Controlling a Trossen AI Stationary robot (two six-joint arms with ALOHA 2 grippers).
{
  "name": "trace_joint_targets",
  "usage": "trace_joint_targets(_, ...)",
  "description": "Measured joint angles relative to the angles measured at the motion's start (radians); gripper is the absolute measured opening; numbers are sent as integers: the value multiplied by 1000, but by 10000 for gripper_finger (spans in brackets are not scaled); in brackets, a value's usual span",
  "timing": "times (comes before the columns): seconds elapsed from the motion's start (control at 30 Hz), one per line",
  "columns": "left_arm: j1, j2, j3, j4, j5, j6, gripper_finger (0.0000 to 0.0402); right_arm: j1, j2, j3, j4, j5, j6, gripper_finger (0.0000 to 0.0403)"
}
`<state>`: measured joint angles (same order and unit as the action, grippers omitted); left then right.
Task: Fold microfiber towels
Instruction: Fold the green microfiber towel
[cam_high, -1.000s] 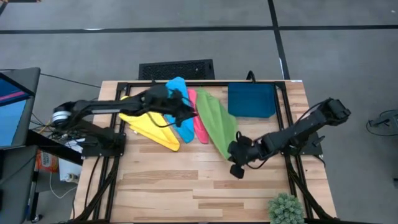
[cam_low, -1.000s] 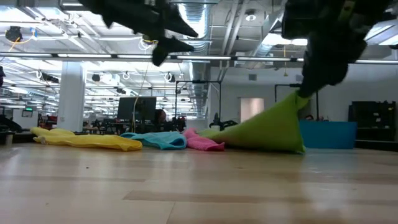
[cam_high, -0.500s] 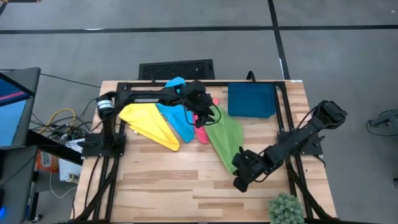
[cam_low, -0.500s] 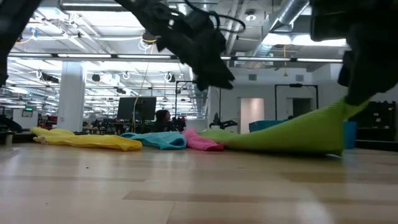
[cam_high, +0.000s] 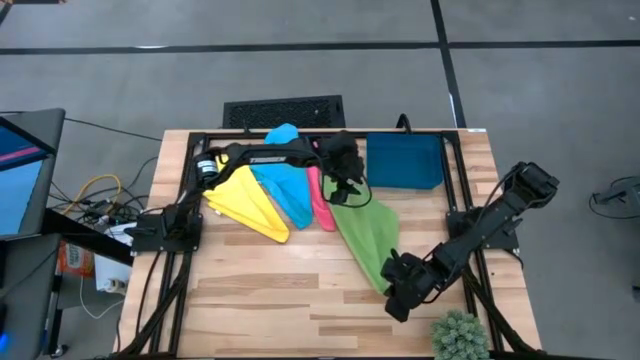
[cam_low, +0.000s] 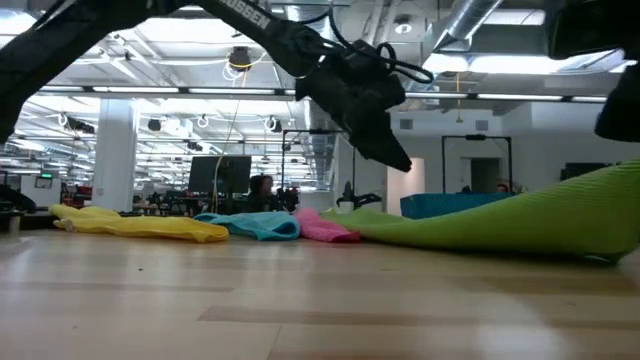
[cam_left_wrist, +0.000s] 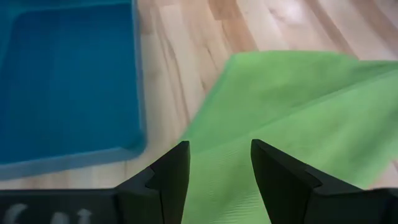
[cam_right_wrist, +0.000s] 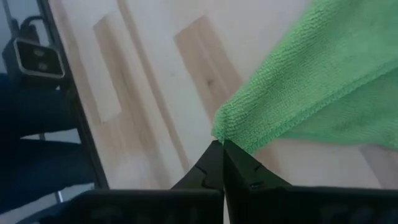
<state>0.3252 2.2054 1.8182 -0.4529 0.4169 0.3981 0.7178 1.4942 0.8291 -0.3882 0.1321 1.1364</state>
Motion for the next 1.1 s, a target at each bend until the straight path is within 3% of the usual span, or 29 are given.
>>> trace_joint_targets(0.13, -15, 8, 10, -26, 76, 13, 165, 16, 0, 0, 0, -2, 0, 18)
trace_joint_targets(0.4, -98, 8, 10, 10, 73, 103, 165, 9, 0, 0, 5, -4, -18, 21)
trace_joint_targets(0.57, -132, 8, 10, 44, -89, 238, 165, 6, 0, 0, 11, -27, -31, 20)
trace_joint_targets(0.87, -64, 45, 13, 92, -45, 279, 165, 6, 0, 0, 11, -37, -37, 23)
trace_joint_targets(1.1, -31, 89, 9, 36, -28, 239, 165, 6, 0, 0, 5, -35, -55, 21)
